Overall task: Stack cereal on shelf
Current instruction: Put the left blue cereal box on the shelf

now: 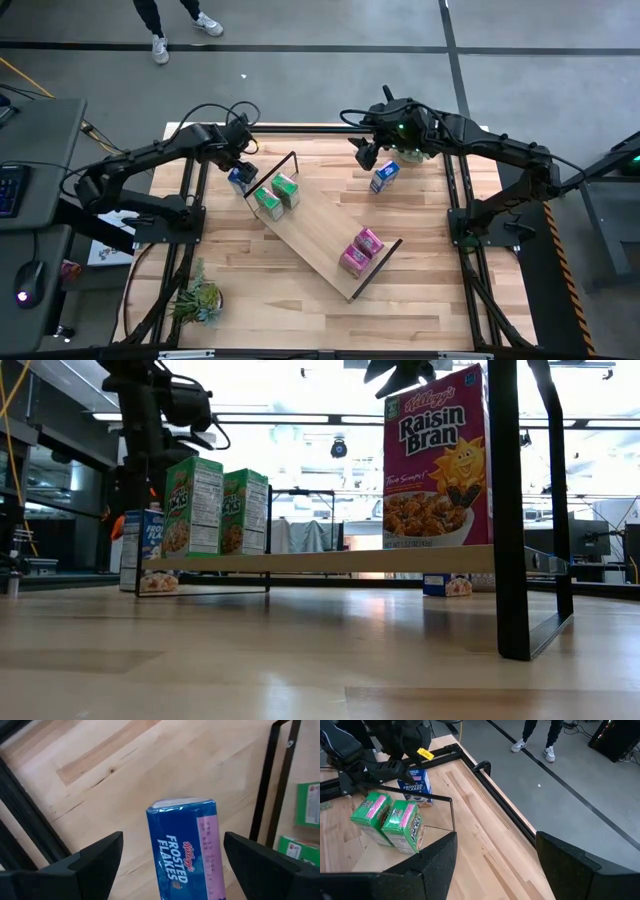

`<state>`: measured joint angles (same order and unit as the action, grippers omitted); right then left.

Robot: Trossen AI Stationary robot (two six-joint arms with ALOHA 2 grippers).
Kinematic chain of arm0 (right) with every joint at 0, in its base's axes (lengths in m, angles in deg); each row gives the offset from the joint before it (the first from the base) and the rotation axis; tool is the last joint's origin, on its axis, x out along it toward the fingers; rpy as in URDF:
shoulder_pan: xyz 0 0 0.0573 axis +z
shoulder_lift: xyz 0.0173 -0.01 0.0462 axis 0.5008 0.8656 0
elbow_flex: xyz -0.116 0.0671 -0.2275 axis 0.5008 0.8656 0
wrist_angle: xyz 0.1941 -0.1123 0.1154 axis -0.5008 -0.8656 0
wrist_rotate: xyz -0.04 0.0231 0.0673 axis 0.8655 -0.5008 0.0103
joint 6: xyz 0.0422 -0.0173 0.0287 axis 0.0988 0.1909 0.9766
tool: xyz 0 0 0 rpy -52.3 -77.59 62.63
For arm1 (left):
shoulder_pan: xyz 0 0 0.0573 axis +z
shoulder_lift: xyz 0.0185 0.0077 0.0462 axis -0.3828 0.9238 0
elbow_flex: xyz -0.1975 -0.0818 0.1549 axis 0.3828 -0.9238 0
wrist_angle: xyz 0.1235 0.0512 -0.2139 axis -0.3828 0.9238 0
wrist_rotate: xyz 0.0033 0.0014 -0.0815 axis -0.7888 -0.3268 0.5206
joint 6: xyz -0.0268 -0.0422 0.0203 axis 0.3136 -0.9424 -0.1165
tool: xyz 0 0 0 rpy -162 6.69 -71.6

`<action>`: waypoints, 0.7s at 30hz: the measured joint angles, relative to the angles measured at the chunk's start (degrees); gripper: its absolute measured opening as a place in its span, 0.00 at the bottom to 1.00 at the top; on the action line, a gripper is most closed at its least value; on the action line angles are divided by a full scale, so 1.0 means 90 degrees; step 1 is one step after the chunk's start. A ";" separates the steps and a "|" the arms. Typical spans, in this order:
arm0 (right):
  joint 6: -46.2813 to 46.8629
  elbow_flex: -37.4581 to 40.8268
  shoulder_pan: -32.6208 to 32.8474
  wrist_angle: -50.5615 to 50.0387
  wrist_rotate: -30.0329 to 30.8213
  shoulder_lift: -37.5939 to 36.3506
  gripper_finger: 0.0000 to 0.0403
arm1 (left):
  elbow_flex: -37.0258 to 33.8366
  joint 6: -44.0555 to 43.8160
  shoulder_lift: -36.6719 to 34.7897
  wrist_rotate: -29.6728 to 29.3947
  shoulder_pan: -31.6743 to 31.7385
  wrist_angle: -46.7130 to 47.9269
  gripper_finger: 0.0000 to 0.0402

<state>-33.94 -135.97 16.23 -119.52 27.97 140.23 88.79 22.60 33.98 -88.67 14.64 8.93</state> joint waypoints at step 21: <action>0.0011 0.0000 -0.0001 -0.0020 0.0007 0.0000 0.65 | -0.0567 -0.0164 0.0119 -0.0001 0.0000 -0.0691 0.71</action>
<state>-33.84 -135.97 16.22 -119.71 28.04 140.23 83.69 21.12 35.05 -88.68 14.64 2.71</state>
